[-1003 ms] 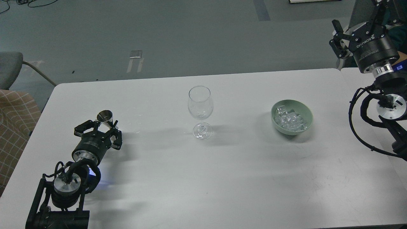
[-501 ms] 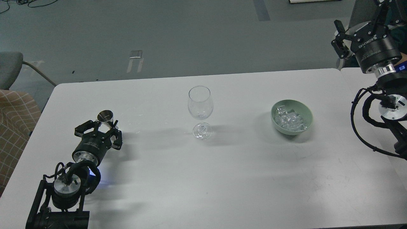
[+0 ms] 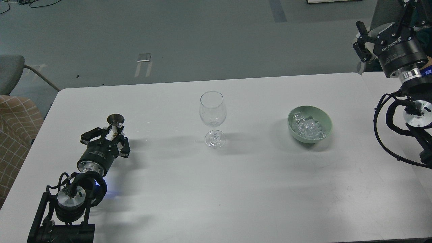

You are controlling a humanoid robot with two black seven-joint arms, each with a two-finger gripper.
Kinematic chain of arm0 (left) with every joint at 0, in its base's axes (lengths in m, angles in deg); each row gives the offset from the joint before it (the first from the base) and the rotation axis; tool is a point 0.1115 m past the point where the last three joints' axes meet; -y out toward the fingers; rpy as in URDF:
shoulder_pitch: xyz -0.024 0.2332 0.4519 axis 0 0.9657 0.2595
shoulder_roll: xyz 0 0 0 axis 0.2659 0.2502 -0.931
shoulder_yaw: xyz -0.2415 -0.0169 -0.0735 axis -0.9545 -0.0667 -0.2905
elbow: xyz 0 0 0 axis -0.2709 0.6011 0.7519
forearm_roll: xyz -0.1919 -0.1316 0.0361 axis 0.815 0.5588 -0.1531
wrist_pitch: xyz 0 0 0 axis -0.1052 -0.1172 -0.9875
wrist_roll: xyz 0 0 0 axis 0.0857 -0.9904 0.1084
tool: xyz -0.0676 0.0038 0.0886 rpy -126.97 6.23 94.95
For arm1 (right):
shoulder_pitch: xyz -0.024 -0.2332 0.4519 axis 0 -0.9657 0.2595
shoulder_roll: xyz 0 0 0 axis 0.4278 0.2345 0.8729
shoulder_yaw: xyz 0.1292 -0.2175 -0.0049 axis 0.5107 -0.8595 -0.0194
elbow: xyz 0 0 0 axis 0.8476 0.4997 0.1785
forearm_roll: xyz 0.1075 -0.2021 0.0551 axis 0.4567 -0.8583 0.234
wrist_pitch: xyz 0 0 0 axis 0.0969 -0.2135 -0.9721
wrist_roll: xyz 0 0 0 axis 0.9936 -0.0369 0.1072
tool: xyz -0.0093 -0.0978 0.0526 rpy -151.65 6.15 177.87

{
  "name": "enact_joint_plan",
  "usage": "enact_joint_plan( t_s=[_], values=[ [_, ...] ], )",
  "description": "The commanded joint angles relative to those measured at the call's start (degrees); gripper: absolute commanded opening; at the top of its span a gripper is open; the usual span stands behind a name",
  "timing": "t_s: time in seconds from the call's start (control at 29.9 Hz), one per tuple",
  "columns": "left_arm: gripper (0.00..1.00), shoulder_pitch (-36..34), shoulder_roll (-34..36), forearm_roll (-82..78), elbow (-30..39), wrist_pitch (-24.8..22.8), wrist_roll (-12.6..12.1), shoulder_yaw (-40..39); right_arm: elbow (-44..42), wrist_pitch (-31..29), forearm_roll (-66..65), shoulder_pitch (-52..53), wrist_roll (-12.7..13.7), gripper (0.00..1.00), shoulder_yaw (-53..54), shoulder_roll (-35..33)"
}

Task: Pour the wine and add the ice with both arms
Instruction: 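Lift the jigger with the left gripper toward the wine glass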

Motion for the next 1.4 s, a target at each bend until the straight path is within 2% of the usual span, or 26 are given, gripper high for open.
enact_joint_plan(
  t_s=[0.0,0.13,0.23,0.47,0.7,0.87,1.07,1.37],
  values=[
    [0.16,-0.01,0.0,1.04,0.0,-0.01,0.16,0.0,0.0,0.0,0.0,0.0,-0.03,1.0,0.0,0.07],
    [0.16,-0.1,0.0,2.62,0.17,-0.1,0.51,-0.08,0.0,0.0,0.0,0.0,0.05,1.0,0.0,-0.02],
    [0.11,-0.18,0.0,3.51,0.61,-0.27,1.65,-0.08,0.0,0.0,0.0,-0.17,0.05,1.0,0.0,-0.02],
    [0.03,-1.41,0.0,3.51,2.28,-0.1,1.04,0.44,0.08,0.0,0.0,-0.26,-0.03,1.0,0.09,-0.02],
    [0.03,-1.42,0.0,3.59,8.07,1.13,0.6,3.16,0.08,0.0,0.0,-0.44,0.05,1.0,0.09,-0.46],
    [0.03,-1.15,0.0,3.51,13.95,4.99,0.33,9.4,0.17,0.0,0.09,-0.52,-0.03,1.0,0.09,-0.46],
    [0.04,-1.06,0.0,3.51,20.29,10.61,-0.28,13.27,0.17,0.0,0.09,-0.96,-0.03,1.0,0.09,-0.54],
    [0.05,-1.5,0.0,3.42,24.16,14.66,-1.34,19.42,0.61,0.0,0.09,-1.32,-0.03,1.0,0.09,-0.54]
  ],
)
